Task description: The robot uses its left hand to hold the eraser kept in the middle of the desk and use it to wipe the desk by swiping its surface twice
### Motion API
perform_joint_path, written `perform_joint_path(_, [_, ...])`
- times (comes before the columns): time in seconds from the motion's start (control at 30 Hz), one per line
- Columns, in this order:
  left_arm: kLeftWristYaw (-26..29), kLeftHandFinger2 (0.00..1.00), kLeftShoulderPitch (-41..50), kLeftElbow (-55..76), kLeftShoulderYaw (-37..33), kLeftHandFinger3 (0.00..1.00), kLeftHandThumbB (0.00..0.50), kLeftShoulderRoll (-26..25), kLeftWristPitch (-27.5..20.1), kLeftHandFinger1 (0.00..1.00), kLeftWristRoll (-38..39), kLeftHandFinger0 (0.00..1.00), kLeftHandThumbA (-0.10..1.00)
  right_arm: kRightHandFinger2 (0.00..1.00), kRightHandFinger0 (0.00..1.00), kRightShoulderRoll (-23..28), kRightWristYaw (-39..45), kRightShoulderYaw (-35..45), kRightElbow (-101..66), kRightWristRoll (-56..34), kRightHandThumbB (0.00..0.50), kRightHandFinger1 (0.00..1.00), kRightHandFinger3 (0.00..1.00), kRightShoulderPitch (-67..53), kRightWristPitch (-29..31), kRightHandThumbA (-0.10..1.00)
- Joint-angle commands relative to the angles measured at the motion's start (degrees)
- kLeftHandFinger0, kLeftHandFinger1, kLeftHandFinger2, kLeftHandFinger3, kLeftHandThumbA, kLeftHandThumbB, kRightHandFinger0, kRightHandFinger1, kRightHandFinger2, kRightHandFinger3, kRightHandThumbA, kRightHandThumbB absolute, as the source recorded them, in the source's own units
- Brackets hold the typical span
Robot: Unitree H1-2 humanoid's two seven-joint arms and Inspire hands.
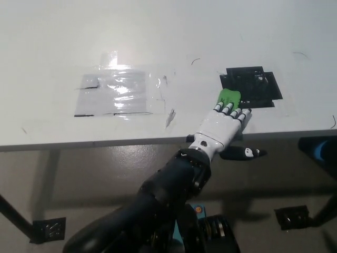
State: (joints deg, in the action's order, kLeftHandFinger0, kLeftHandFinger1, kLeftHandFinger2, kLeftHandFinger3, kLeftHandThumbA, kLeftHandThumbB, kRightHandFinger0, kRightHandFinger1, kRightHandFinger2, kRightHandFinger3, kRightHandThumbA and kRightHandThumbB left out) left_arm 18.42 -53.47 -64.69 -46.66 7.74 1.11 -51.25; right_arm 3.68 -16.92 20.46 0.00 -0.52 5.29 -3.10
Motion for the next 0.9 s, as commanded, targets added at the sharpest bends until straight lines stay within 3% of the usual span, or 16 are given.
perform_joint_path(0.0, [-10.24, 1.0, 4.62, -3.75, -2.42, 1.0, 0.416, 2.8, -2.16, 1.0, 0.15, 1.0, 1.0, 1.0, 1.0, -0.35, -1.78, 0.14, -1.36, 1.23, 0.095, 1.0, 1.0, 0.41, 3.41, 1.0])
perform_joint_path(0.1, [-10.44, 1.0, 4.8, -3.71, -0.91, 1.0, 0.42, 1.65, -1.9, 1.0, 1.55, 1.0, 1.0, 1.0, 1.0, -0.67, -1.99, 1.01, -1.82, -0.07, 0.118, 1.0, 1.0, 0.55, 2.37, 1.0])
perform_joint_path(0.27, [-10.39, 1.0, 4.81, -3.48, 0.22, 1.0, 0.466, -0.33, -1.09, 1.0, 2.08, 1.0, 1.0, 1.0, 1.0, -0.42, -2.01, 0.82, -1.08, 0.46, 0.106, 1.0, 1.0, 0.14, 3.14, 1.0])
perform_joint_path(0.5, [-10.32, 1.0, 5.24, -1.43, 3.8, 1.0, 0.402, -8.06, -0.13, 1.0, 3.66, 1.0, 1.0, 1.0, 1.0, -0.09, -1.92, 1.31, -1.95, 0.2, 0.116, 1.0, 1.0, -0.6, 2.1, 1.0])
perform_joint_path(0.63, [-11.04, 1.0, 5.81, 0.1, 5.73, 1.0, 0.409, -11.06, 0.53, 1.0, 4.56, 1.0, 1.0, 1.0, 1.0, 0.24, -1.74, 1.45, -1.8, 0.33, 0.097, 1.0, 1.0, -1.29, 2.98, 1.0])
perform_joint_path(0.7, [-10.76, 1.0, 7.05, 1.72, 8.11, 1.0, 0.374, -14.19, 0.5, 1.0, 6.28, 1.0, 1.0, 1.0, 1.0, -0.11, -2.06, 2.01, -1.49, -0.29, 0.096, 1.0, 1.0, -1.17, 3.23, 1.0])
perform_joint_path(0.87, [-11.3, 1.0, 8.94, 4.97, 10.51, 1.0, 0.388, -17.08, 0.79, 1.0, 6.71, 1.0, 1.0, 1.0, 1.0, -0.15, -2.15, 2.3, -1.42, 0.05, 0.099, 1.0, 1.0, -1.91, 3.27, 1.0])
